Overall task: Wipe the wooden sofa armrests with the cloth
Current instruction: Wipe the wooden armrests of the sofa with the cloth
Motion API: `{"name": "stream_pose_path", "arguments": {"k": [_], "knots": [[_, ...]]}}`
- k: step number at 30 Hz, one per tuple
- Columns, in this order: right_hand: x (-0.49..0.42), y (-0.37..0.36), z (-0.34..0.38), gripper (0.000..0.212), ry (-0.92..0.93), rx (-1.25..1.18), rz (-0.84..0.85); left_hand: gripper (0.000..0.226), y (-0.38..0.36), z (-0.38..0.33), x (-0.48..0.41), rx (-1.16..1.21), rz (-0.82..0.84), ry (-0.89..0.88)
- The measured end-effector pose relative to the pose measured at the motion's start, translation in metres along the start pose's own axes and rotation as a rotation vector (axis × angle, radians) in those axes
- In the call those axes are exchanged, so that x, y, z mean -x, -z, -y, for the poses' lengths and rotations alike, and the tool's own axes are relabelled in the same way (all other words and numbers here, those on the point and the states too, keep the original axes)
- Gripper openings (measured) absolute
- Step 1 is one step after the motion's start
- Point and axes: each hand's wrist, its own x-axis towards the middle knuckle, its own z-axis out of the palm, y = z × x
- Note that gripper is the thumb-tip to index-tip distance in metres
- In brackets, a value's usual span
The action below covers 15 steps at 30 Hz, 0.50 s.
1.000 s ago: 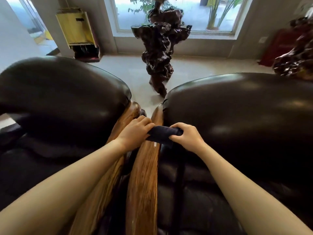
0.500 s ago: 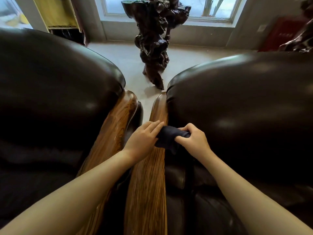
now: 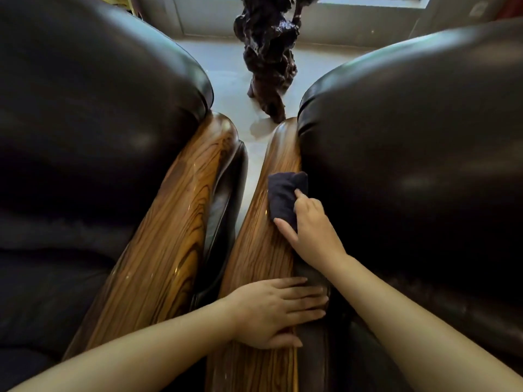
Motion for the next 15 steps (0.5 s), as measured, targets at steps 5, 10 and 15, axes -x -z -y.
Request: {"name": "stream_pose_path", "arguments": {"k": [5,10,15], "knots": [[-0.016,-0.004,-0.011,0.066,0.100,0.115,-0.034,0.056,-0.002,-0.002,0.001,-0.045,-0.014,-0.004],[-0.026,-0.026,-0.012,0.063,0.097,0.147,-0.014,0.056,-0.007,-0.004,0.003,-0.050,-0.042,0.014],[0.006,-0.034,-0.006,0.060,0.127,-0.054,-0.037,0.056,-0.005,-0.006,0.003,-0.050,-0.105,0.036]]}}
